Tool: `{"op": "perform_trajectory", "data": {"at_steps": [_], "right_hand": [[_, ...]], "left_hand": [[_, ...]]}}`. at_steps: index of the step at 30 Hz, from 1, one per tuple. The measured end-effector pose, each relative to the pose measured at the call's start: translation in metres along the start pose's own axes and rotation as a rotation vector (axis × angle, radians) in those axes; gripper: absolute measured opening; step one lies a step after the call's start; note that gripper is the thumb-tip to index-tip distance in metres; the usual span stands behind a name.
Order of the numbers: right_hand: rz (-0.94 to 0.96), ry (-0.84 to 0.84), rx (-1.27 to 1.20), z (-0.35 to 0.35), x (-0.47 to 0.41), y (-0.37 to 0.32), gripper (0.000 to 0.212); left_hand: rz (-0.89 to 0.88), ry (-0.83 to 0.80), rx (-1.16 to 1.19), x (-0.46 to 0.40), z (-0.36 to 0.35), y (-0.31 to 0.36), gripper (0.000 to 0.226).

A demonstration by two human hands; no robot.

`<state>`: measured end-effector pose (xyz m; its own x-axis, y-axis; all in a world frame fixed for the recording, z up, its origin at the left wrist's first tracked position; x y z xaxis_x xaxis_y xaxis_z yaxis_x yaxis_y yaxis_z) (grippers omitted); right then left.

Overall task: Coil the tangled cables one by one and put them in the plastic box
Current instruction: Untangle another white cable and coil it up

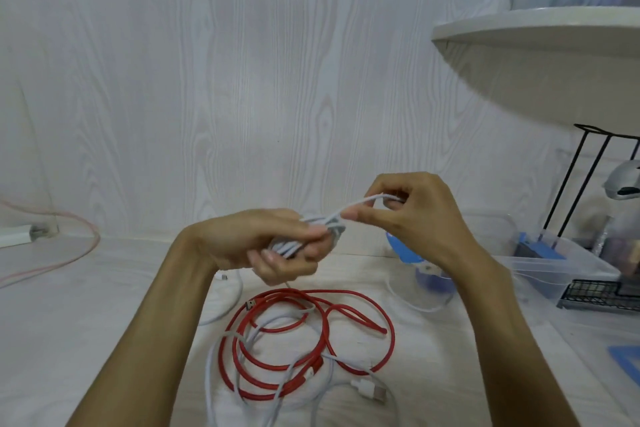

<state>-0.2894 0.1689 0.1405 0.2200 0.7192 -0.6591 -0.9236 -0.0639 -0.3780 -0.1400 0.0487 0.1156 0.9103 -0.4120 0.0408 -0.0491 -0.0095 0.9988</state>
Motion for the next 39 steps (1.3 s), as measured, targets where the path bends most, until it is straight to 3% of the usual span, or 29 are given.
{"op": "perform_trajectory", "data": {"at_steps": [2, 5, 9, 12, 18, 20, 23, 25, 28, 31, 35, 39], "right_hand": [[0.005, 0.048, 0.062, -0.010, -0.002, 0.002, 0.063], [0.014, 0.068, 0.077, -0.023, -0.003, 0.002, 0.068], [-0.002, 0.011, 0.121, -0.039, -0.002, -0.003, 0.033], [-0.088, -0.167, -0.022, -0.060, -0.002, -0.011, 0.012], [-0.525, -0.496, -0.795, -0.077, -0.002, -0.019, 0.017], [-0.541, -0.598, -0.842, -0.073, 0.000, -0.016, 0.022], [-0.465, -0.757, -0.696, -0.061, 0.004, -0.016, 0.027], [-0.326, -0.770, -0.522, -0.052, 0.005, -0.019, 0.029], [-0.080, -0.639, -0.196, -0.044, 0.004, -0.024, 0.027], [-0.026, -0.586, -0.103, -0.038, 0.005, -0.024, 0.021], [-0.119, -0.580, -0.125, -0.023, 0.006, -0.008, 0.020], [-0.174, -0.571, -0.247, 0.000, 0.009, 0.011, 0.021]], "left_hand": [[-0.188, -0.126, 0.170, -0.006, -0.003, 0.006, 0.025], [-0.413, -0.138, 0.496, -0.019, -0.006, 0.013, 0.023], [-0.733, 0.019, 0.699, -0.024, -0.005, 0.020, 0.015], [-0.854, 0.350, 0.612, -0.025, -0.004, 0.023, 0.022], [-0.929, 0.830, 0.178, -0.032, 0.000, 0.019, 0.020], [-0.930, 0.935, 0.008, -0.031, 0.006, 0.017, 0.017], [-0.802, 1.173, -0.302, -0.018, 0.021, 0.014, 0.020], [-0.625, 1.235, -0.462, -0.009, 0.028, 0.010, 0.022], [-0.234, 1.103, -0.574, -0.007, 0.031, -0.001, 0.023], [0.110, 0.908, -0.755, -0.011, 0.029, -0.010, 0.032], [0.320, 0.682, -0.596, -0.016, 0.028, -0.017, 0.033], [0.448, 0.534, -0.436, -0.008, 0.027, -0.020, 0.056]]}}
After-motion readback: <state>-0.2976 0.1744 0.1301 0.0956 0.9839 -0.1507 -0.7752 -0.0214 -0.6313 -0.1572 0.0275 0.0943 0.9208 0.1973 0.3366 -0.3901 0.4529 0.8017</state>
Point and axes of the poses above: each hand's wrist, its own x-axis away from the middle knuckle, its own z-axis out of the back of the hand, y = z × x, the point moved 2 cm from there along -x, towards the middle knuckle, and after that the axes turned 3 degrees about -y, right-handed, at the moved point
